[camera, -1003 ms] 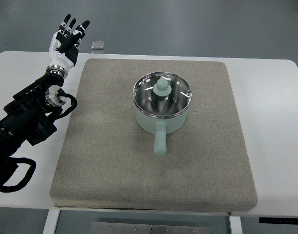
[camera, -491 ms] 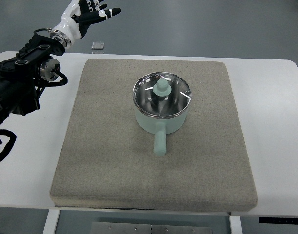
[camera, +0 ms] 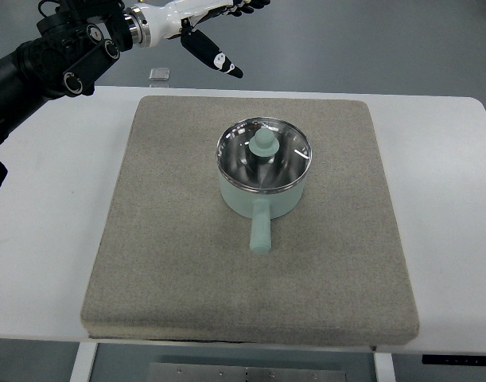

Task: Place lid left of pot with left hand
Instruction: 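Swing the left hand over the pot toward the lid's green knob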

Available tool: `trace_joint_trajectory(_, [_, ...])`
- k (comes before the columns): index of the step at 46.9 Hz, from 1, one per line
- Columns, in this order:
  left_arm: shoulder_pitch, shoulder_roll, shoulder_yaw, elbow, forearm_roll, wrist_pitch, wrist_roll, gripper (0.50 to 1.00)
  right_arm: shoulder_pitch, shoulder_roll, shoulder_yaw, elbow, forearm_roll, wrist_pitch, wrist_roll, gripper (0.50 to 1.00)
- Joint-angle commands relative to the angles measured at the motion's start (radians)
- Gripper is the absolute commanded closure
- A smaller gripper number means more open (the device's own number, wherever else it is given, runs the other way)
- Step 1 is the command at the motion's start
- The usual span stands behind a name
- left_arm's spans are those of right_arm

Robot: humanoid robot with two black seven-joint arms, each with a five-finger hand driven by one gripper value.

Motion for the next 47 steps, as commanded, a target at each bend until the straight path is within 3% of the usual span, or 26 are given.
trace_joint_trajectory(1, [-0.059,-0.004,0.123,0.001,0.005,0.005,0.001,0.514,0.0,0.0,0.0,0.0,0.0,0.0,0.0,0.579])
trace_joint_trajectory(12, [-0.137,-0.072,0.396,0.002,0.006,0.063,0.001,0.521,0.0,0.0,0.0,0.0,0.0,0.0,0.0,0.579])
trace_joint_trajectory(25, [-0.159,-0.106,0.419,-0.027,0.031,0.08,0.001,0.516,0.0,0.0,0.0,0.0,0.0,0.0,0.0,0.579])
trace_joint_trajectory(47, [-0.265,-0.103,0.417,-0.225,0.109,0.071,0.001,0.516,0.0,0.0,0.0,0.0,0.0,0.0,0.0,0.579])
